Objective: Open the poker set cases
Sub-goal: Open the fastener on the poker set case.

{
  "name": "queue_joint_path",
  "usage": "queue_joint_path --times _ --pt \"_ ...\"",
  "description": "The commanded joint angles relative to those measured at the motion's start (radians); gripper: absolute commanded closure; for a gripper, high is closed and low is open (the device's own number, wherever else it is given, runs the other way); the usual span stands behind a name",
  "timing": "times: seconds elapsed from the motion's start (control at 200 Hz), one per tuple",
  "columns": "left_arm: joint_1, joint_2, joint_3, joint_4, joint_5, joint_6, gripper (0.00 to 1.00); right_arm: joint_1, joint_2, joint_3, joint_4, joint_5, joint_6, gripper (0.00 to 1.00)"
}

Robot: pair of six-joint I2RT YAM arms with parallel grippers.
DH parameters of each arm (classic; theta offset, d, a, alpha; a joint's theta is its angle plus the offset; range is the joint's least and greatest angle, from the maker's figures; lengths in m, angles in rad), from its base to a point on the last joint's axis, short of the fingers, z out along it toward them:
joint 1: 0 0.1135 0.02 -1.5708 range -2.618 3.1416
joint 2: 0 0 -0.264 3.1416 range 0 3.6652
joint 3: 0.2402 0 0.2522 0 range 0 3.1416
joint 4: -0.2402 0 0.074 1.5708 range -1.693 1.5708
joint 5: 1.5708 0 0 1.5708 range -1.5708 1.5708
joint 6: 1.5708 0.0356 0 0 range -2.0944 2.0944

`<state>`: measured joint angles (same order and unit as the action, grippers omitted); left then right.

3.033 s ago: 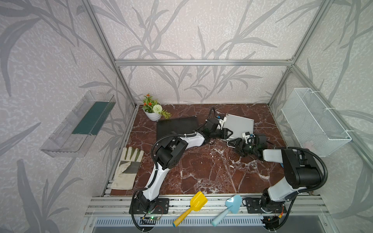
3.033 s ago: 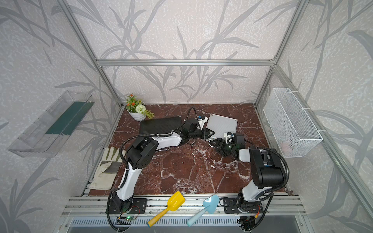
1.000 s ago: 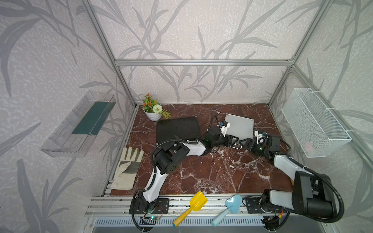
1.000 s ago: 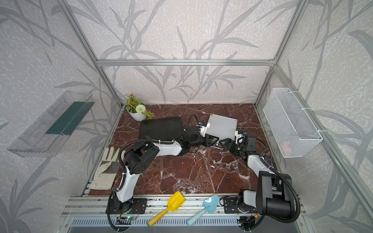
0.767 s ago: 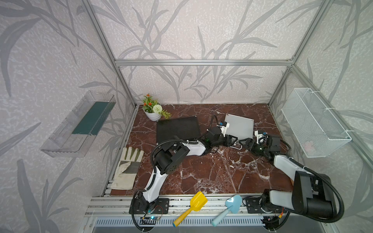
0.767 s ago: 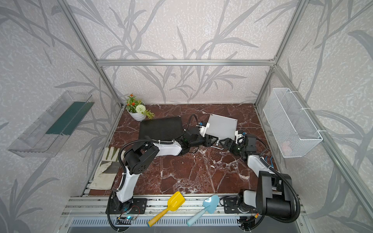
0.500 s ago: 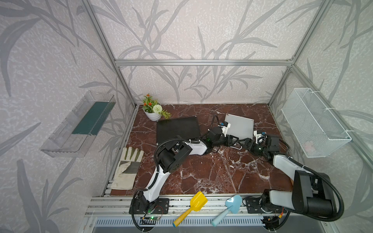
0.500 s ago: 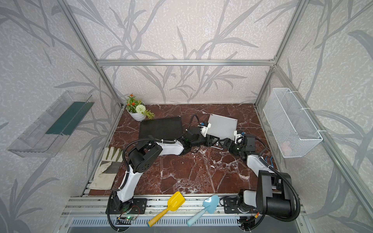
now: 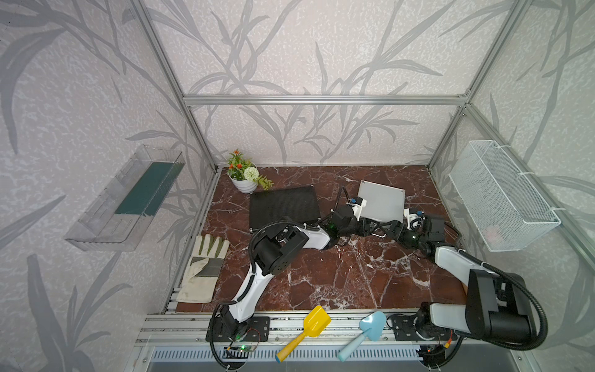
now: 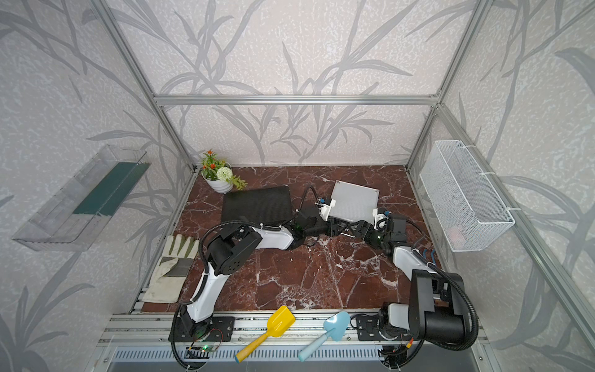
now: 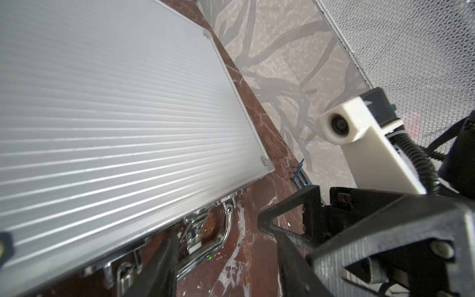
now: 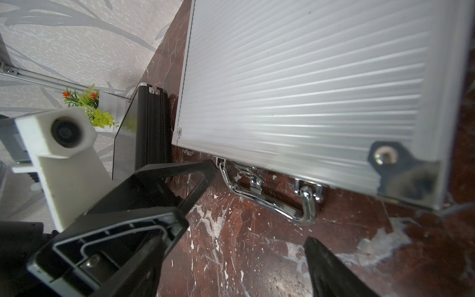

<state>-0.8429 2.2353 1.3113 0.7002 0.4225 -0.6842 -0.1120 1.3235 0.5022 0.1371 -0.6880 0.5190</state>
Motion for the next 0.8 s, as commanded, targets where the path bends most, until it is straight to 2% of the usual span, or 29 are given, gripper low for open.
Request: queue_joint_path --times 0.0,0.45,0.795 --pt "-0.005 -0.033 -0.015 0.005 -0.015 0.007 0.49 0.005 -0.002 0.022 -0.006 0.010 -0.012 0.13" --pt "-0.003 0.070 0.083 0.018 0.027 -0.019 0.49 -0.009 -0.055 0.034 -0.073 0.031 -0.040 0.11" --pt "-0.002 0.091 0.106 0.010 0.031 -0.021 0.49 -0.026 -0.070 0.032 -0.088 0.024 -0.043 0.11"
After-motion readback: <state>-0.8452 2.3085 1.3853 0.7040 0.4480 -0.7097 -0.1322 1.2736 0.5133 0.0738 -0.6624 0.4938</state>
